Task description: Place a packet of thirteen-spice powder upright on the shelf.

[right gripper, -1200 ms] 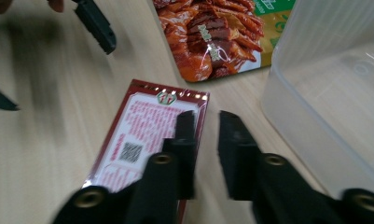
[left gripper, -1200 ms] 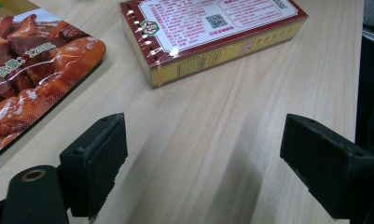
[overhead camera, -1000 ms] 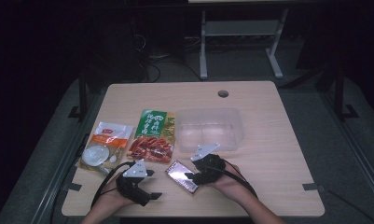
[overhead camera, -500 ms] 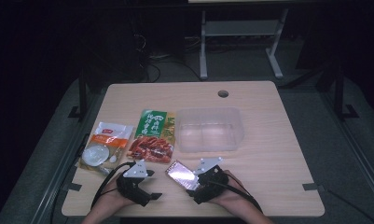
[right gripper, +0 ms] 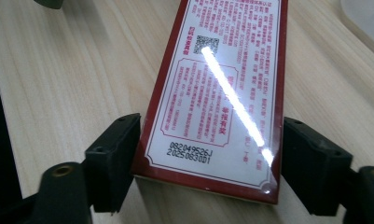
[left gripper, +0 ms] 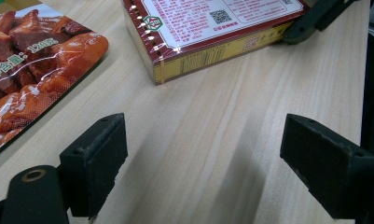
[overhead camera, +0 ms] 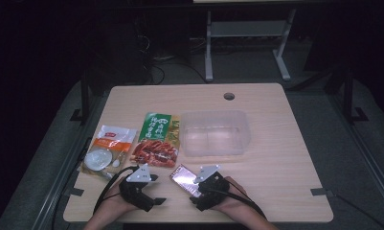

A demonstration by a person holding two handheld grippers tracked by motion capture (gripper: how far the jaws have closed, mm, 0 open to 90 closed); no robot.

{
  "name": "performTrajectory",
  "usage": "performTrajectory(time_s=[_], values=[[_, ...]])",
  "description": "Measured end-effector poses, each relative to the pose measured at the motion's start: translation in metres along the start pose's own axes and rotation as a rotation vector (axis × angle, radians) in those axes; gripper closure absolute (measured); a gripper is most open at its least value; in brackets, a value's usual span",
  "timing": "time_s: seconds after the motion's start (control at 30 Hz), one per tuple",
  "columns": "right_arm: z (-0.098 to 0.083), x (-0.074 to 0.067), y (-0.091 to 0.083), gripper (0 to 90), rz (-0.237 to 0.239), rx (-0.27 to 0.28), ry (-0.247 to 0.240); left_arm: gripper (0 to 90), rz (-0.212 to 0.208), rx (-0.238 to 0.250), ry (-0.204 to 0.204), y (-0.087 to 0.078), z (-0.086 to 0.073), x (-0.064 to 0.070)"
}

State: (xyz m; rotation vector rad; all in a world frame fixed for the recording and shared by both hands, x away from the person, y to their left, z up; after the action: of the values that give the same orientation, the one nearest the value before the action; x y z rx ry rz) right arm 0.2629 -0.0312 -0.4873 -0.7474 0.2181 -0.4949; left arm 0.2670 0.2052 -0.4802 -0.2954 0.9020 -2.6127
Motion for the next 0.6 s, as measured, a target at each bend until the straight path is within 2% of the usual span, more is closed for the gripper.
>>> performTrajectory(time_s=[0.13,0.33,0.6], values=[[-0.001,0.005,-0.003,29.8,0.017,-0.005,0.000,14.2,0.000,0.002,-0.001,0.000,0.000,0.000],[-0.005,0.016,-0.007,30.2,0.050,-0.008,-0.046,14.2,-0.002,0.001,-0.002,0.000,0.000,0.000],[-0.005,0.018,-0.007,31.5,0.067,-0.001,-0.063,14.2,-0.002,0.002,0.000,0.000,0.000,0.001]])
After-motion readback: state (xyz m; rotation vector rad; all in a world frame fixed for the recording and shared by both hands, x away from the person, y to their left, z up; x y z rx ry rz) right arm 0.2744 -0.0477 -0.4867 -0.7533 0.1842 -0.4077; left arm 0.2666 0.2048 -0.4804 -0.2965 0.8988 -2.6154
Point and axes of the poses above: each handheld gripper's, and its own axes: y roughly forward along the jaws, z roughly out of its top, x roughly to its right, the point moved 3 cm from there along y, roughly forward along the jaws, and after that the axes turned 8 degrees about x, right-handed, at the moved point
